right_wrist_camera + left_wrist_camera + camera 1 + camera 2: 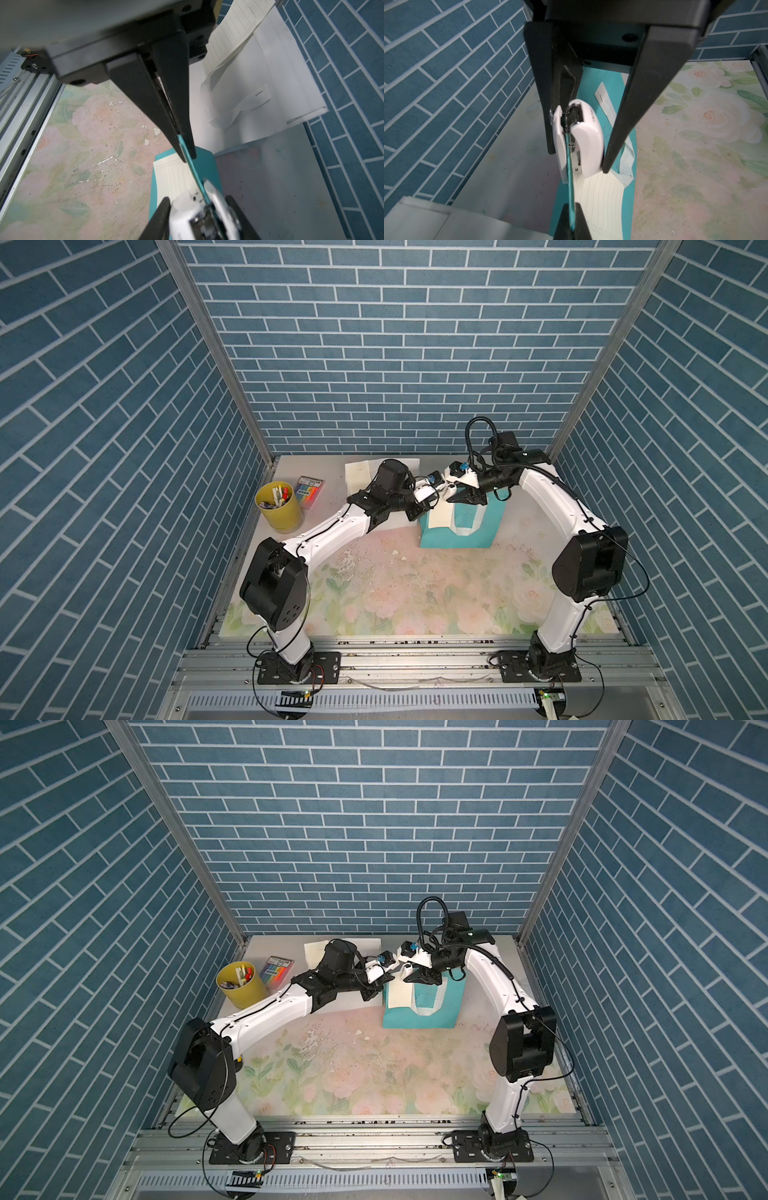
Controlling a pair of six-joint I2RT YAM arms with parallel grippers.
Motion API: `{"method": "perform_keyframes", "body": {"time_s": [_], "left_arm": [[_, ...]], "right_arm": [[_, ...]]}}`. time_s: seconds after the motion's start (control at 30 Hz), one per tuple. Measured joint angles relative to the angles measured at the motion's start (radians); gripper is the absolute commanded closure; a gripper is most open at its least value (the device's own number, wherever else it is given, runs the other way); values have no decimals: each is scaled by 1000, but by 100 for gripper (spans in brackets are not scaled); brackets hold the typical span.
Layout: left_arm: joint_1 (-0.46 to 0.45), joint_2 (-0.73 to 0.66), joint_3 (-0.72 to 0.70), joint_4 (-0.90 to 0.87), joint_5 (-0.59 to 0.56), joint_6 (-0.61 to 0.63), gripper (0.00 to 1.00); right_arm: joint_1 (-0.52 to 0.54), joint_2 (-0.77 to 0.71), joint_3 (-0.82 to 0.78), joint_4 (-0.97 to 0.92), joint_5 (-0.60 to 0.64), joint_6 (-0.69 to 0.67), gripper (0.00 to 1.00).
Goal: Staple the receipts to the bags
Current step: Staple the receipt to the takeout bag.
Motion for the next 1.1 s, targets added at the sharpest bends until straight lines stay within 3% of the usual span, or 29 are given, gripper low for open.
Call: {"method": "perform_keyframes", "body": {"time_s": [0.03,0.07,0.33,0.43,0.5,0.53,0.8,1.1], "left_arm": [[0,0,1,-2,2,0,100],[0,0,1,-3,2,0,100],[0,1,1,-8,10,3,100],[0,1,1,-6,6,2,100],[0,1,1,-2,3,2,100],[0,1,1,1,2,2,100],[0,1,-4,15,1,-12,100],[0,1,-14,31,-2,-28,100]], "right_arm": [[0,0,0,0,1,1,94],[0,0,0,1,0,-4,100],[0,-1,0,-6,-3,-11,100],[0,-37,-62,74,2,50,52],[2,-82,-123,143,18,126,34],[3,-109,-153,183,37,178,30],[13,-287,-288,435,235,585,26],[110,-471,-627,793,522,1042,30]]}}
